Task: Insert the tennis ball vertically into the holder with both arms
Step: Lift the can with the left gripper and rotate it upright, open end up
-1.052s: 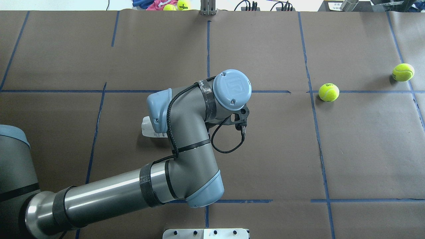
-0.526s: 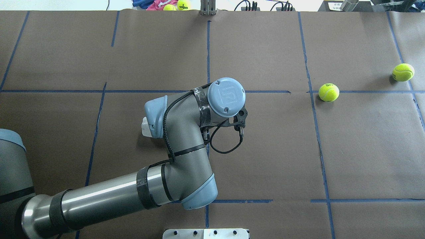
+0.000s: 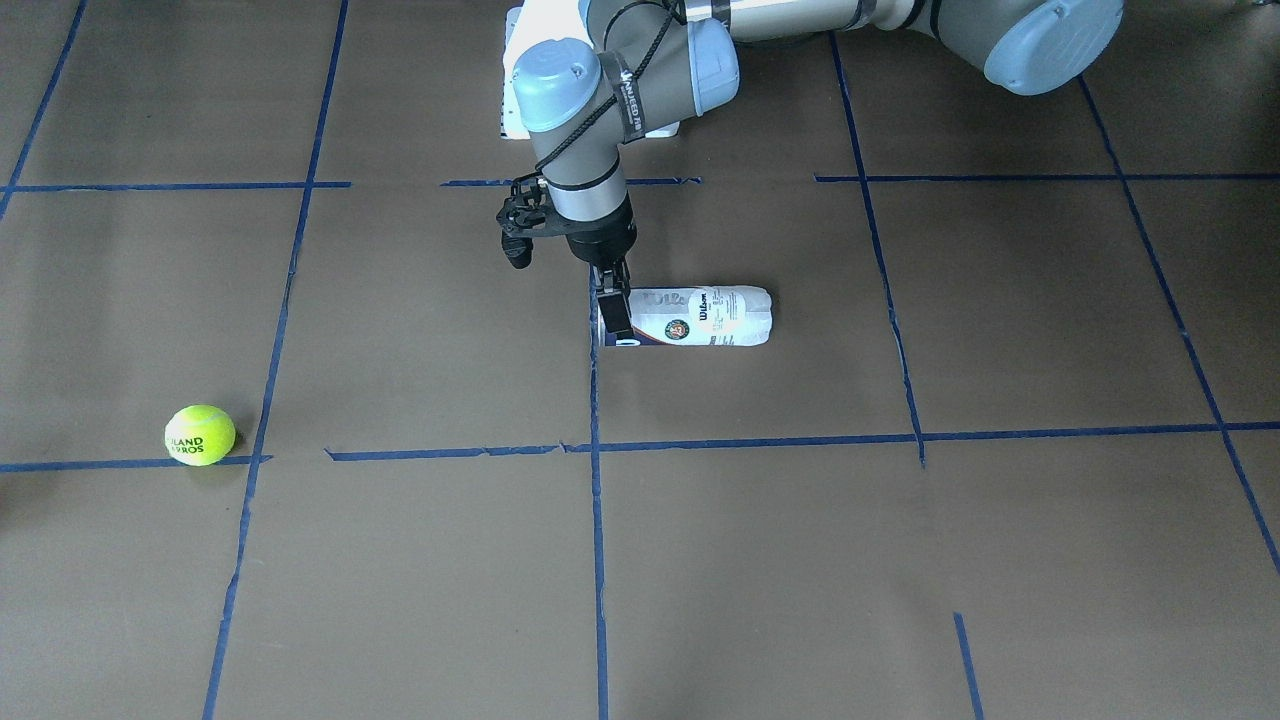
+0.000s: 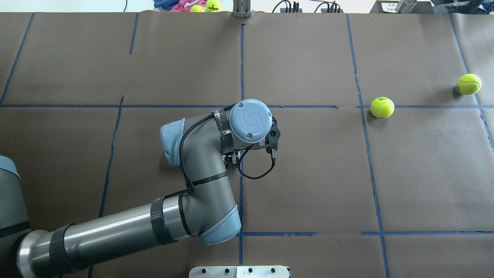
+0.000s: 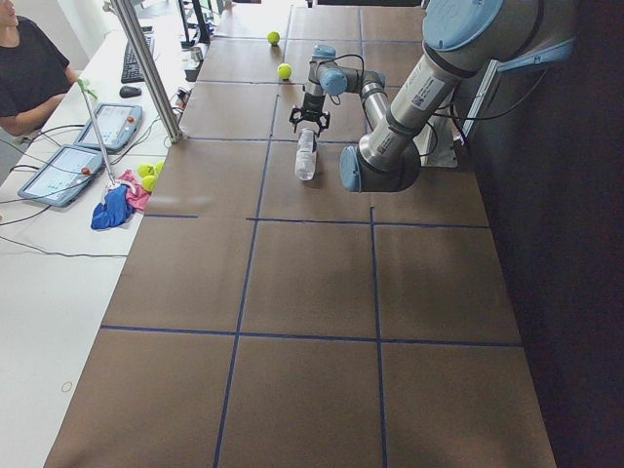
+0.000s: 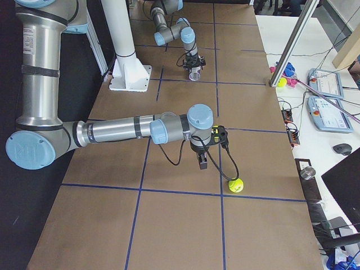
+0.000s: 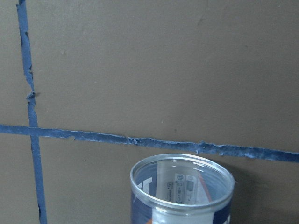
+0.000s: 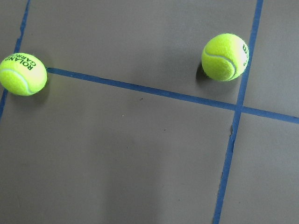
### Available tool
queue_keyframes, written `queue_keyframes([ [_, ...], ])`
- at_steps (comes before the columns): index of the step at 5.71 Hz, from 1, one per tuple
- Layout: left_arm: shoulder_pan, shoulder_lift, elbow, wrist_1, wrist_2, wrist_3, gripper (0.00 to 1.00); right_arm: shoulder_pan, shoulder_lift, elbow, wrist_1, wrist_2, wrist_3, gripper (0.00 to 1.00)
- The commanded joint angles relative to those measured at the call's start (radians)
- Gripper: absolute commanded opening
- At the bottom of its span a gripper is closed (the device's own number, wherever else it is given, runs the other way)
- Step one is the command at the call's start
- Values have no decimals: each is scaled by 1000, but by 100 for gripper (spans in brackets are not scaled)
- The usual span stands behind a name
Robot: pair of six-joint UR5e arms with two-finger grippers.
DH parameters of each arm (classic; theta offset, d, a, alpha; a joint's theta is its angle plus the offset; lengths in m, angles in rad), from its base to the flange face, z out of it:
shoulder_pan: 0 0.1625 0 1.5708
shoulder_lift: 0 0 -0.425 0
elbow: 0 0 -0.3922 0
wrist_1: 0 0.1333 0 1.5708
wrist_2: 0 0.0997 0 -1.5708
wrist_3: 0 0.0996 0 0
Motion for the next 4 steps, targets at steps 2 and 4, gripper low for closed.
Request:
queue_keyframes([
  [2,14,5,3,-11,1,-10,100,-3,0,0,-2,0,1,100],
  [4,16,5,30,-49,1,-10,100,-5,0,-1,-2,0,1,100],
])
